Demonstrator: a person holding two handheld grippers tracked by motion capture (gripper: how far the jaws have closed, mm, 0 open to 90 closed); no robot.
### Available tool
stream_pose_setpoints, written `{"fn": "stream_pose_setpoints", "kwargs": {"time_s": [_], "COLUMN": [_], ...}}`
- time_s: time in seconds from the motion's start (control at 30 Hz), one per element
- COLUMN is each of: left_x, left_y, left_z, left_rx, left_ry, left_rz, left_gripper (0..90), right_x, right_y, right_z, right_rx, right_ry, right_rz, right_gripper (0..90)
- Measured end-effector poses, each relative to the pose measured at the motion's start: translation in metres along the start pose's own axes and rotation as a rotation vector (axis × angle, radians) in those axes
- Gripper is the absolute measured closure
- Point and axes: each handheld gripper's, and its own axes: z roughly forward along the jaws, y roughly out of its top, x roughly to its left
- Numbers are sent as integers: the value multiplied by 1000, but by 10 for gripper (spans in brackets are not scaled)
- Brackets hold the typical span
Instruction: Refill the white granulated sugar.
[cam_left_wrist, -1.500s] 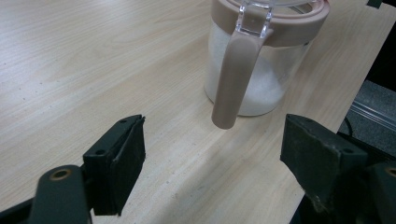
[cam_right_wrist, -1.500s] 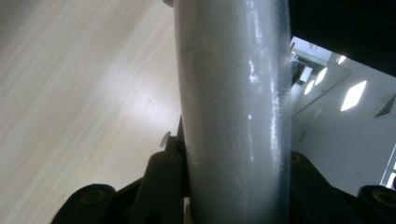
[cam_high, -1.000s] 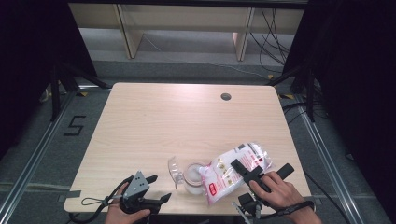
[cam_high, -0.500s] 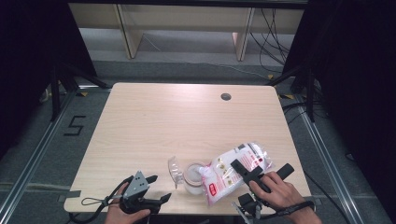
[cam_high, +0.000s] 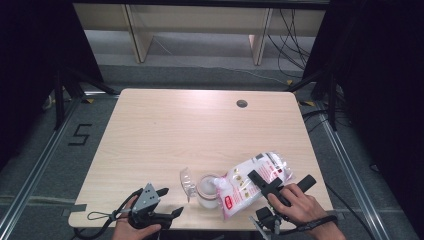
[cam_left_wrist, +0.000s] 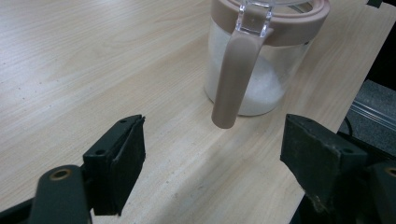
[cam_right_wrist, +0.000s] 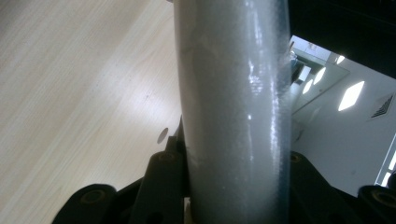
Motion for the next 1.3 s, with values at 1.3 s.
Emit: {"fn": "stream_pose_setpoints", "kwargs": {"time_s": [1.3], "left_x": [-1], "left_y": [0], "left_z": [0], "left_rx": [0], "left_ry": [3], "left_rz": [-24], "left_gripper": [215], "right_x": [-1], "right_y": [0], "right_z": [1], "right_rx": [-18], "right_ry": [2], "right_rz": [-6], "right_gripper": [745]}}
